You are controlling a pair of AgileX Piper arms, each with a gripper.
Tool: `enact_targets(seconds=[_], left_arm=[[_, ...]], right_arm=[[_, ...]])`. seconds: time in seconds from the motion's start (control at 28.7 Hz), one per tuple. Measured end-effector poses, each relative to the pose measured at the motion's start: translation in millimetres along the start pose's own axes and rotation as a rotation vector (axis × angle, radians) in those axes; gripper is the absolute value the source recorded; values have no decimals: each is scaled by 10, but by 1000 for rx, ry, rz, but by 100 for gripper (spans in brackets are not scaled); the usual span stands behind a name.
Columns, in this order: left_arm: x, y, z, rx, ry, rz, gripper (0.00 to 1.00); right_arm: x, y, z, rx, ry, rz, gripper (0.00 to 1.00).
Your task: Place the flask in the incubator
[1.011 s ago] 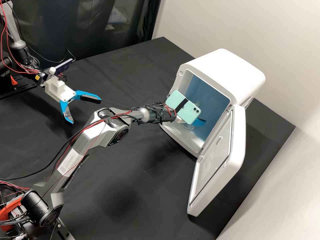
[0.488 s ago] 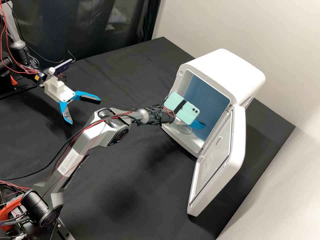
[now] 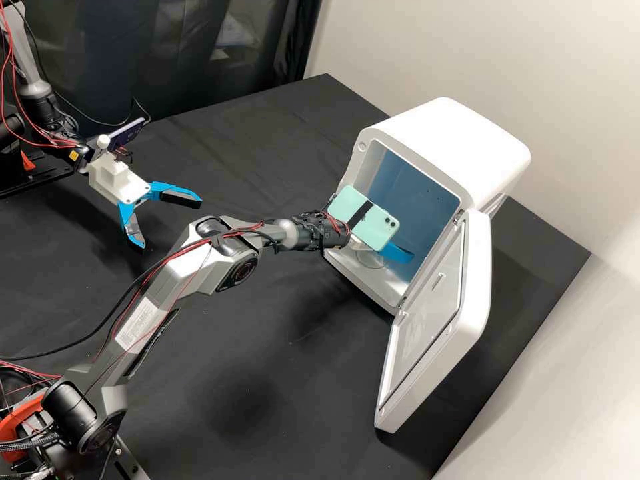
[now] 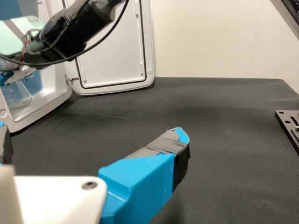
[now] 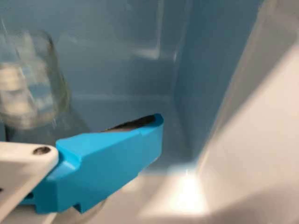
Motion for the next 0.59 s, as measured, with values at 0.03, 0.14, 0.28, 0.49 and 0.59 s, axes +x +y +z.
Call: enact_targets(seconds=[0.03, 0.14, 0.28, 0.49, 0.59], left_arm=[[0, 0, 0, 0, 0, 0, 100], [0, 0, 0, 0, 0, 0, 100], [-1, 4, 1, 0, 0, 2, 100], [-3, 8, 2, 1, -1, 4, 100], [-3, 8, 2, 1, -1, 4, 100]], right_arm=[[-7, -21, 18, 18, 1, -6, 100], [-19, -57, 73, 51, 6, -14, 100], [-57, -89, 92, 75, 28, -23, 100], [-99, -110, 95, 80, 61, -29, 100], [-106, -140, 113, 87, 71, -35, 100]])
